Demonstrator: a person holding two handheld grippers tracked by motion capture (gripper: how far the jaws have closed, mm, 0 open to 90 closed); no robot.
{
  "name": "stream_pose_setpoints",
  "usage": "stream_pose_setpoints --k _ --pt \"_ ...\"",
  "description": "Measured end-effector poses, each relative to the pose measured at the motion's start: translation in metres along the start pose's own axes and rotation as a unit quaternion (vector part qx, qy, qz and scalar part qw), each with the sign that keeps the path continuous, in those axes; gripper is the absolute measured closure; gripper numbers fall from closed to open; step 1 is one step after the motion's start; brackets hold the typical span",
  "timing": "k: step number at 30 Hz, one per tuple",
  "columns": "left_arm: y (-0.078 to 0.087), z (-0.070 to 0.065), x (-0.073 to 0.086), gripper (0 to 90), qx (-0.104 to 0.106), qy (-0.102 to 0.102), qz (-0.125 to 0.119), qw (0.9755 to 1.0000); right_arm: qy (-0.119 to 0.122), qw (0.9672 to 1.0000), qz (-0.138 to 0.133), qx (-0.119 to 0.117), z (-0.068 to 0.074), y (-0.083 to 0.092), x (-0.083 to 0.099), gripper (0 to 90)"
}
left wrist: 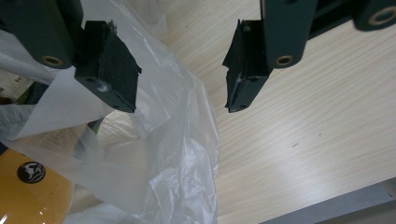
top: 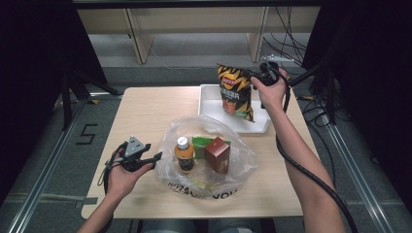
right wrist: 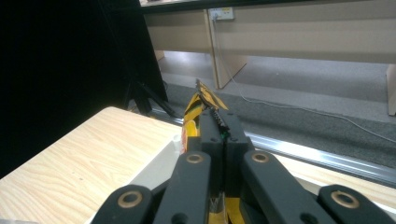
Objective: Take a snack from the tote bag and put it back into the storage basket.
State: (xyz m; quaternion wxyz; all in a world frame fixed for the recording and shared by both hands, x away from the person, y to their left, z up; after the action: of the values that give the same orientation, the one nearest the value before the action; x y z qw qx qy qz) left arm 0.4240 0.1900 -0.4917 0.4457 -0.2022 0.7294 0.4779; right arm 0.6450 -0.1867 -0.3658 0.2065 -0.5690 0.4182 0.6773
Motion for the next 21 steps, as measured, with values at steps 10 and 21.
stream_pose_setpoints --k 10,21 --pt "0.000 0.001 0.000 43.3 -0.001 0.001 0.000 1.0000 0.012 0.9999 0.004 0.007 -0.005 -0.005 0.004 90.0" --pt "0.000 0.000 0.001 43.2 -0.002 -0.005 0.003 1.0000 0.021 0.9984 0.030 0.043 -0.019 -0.004 0.014 83.3"
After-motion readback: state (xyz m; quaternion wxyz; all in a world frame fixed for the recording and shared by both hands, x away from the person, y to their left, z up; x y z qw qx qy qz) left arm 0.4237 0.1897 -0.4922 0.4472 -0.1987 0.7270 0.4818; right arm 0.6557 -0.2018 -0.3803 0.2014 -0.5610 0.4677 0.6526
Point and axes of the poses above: each handheld gripper's, and its own axes: y roughly backward along the jaws, x roughly out of its underside, z roughly to its left, the point moved 5 cm from there along -y, roughly forward along the jaws, and after that the axes turned 12 degrees about y, right-handed, at the moved point
